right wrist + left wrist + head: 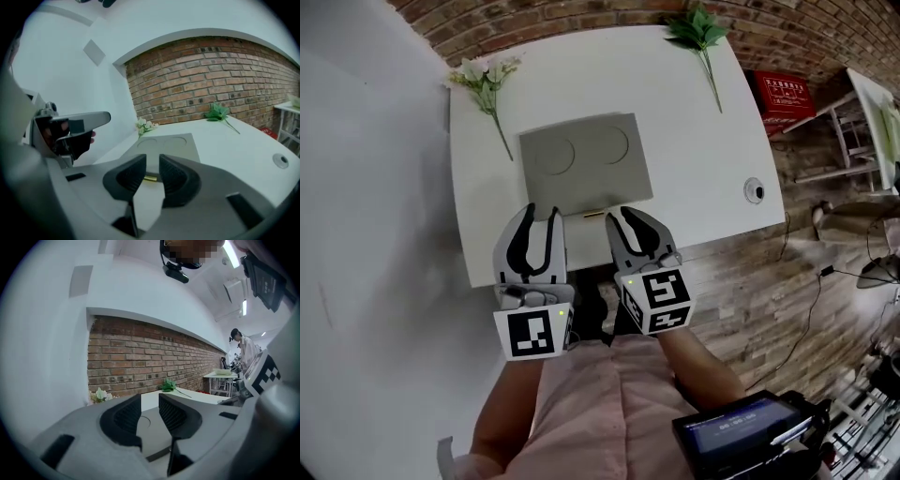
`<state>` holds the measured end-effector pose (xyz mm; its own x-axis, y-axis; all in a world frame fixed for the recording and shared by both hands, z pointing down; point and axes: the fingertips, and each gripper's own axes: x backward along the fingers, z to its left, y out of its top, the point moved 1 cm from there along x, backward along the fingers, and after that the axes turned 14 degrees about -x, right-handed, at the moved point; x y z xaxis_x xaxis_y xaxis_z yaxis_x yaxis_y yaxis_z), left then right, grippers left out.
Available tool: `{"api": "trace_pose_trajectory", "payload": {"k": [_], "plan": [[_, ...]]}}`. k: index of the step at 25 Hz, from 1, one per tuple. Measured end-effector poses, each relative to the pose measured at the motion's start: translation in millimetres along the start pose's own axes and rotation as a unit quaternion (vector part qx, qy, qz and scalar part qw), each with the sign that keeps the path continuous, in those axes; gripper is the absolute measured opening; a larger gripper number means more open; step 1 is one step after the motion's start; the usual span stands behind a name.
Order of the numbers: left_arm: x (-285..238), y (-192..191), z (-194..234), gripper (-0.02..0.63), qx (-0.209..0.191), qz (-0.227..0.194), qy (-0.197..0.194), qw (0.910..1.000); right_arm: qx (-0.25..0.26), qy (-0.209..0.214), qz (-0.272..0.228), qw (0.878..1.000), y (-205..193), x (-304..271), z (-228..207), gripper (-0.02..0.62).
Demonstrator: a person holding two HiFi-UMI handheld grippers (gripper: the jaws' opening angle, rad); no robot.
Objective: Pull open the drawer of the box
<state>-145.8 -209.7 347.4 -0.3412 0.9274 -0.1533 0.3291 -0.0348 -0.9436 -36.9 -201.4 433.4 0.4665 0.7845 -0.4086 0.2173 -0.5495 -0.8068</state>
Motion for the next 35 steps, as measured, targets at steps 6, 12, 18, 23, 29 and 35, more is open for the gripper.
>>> {"api": "trace_pose_trajectory", "payload": {"k": [6, 12, 18, 23, 29, 35], "plan": [[-2, -25, -8, 0.115, -0.005, 0.005, -0.007, 0.9999, -0.023, -0.007, 0.038, 0.999, -46, 0, -12, 0.092], [-9, -35, -12, 0.117, -0.010, 0.019, -0.009, 0.9997, -0.057, 0.004, 0.070, 0.996, -62, -12, -16, 0.092], [-13, -41, -2, 0.115, -0.004, 0.035, 0.007, 0.9994, -0.086, 0.020, 0.112, 0.990, -66, -27, -21, 0.078], [-20, -46, 4, 0.115, -0.005, 0.040, 0.012, 0.9991, -0.121, 0.044, 0.149, 0.980, -70, -40, -20, 0.075], [-30, -47, 8, 0.115, -0.004, 0.043, 0.017, 0.9989, -0.173, 0.071, 0.188, 0.964, -75, -50, -19, 0.097], [-38, -52, 11, 0.115, 0.005, 0.052, 0.018, 0.9985, -0.229, 0.087, 0.209, 0.947, -75, -57, -21, 0.097]]}}
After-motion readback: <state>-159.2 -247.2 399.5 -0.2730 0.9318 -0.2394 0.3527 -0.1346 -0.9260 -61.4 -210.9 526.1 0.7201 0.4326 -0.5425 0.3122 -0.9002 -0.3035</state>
